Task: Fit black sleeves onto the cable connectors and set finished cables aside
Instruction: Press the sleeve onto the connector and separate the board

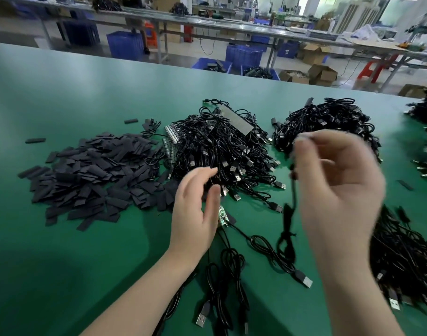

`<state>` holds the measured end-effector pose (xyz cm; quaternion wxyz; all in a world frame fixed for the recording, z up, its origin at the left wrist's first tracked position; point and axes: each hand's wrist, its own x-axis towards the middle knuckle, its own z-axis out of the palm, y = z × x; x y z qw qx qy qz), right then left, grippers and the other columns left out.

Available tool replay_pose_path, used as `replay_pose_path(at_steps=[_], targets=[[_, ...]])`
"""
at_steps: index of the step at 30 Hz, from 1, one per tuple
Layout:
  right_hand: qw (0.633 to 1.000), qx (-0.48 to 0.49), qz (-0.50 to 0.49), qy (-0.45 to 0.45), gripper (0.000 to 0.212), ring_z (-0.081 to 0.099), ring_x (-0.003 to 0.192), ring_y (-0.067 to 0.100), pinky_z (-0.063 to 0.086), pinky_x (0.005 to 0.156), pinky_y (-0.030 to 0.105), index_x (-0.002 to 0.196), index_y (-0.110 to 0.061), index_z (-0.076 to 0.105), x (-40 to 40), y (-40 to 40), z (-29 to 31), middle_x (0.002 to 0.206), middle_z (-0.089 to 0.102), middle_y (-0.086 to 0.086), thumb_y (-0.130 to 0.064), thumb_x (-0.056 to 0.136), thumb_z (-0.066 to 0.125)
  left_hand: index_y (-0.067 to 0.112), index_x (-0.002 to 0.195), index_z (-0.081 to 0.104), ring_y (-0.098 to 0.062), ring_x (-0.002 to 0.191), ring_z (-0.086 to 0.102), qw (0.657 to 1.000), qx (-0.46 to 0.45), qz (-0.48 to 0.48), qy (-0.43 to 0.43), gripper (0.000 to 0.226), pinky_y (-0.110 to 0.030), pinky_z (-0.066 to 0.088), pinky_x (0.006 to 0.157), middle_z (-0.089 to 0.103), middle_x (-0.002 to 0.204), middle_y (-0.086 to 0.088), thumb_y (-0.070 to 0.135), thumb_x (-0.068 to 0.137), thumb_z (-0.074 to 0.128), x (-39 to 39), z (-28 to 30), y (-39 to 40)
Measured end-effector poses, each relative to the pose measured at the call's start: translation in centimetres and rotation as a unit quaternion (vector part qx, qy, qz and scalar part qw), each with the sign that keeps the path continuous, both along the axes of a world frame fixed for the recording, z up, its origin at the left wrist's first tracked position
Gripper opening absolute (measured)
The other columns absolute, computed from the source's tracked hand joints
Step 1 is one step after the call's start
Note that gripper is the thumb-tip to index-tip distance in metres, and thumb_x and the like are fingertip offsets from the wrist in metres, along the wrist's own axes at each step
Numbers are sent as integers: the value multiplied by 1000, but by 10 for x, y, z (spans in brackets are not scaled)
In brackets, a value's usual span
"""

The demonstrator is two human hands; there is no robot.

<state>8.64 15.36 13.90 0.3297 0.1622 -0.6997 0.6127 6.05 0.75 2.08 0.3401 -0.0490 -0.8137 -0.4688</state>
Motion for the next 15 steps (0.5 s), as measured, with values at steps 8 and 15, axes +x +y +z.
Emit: replay_pose_path(at_steps=[8,15], targets=[[950,-173,118,-230,5,70,66,14,53,58,19,89,-13,65,-15,-31,-38,69,71,0,-12,91,69,13,131,57,-26,123,52,943,-241,106,206,46,-42,37,109,57,129,-7,15,87,69,7,17,-4],[900,201,17,-388,16,61,68,-2,44,61,19,102,-31,61,-28,-2,-82,83,71,-13,-42,91,63,25,127,65,-20,88,67,965,-227,-16,-128,32,-31,53,74,72,103,3,22,95,61,2,1,-9]])
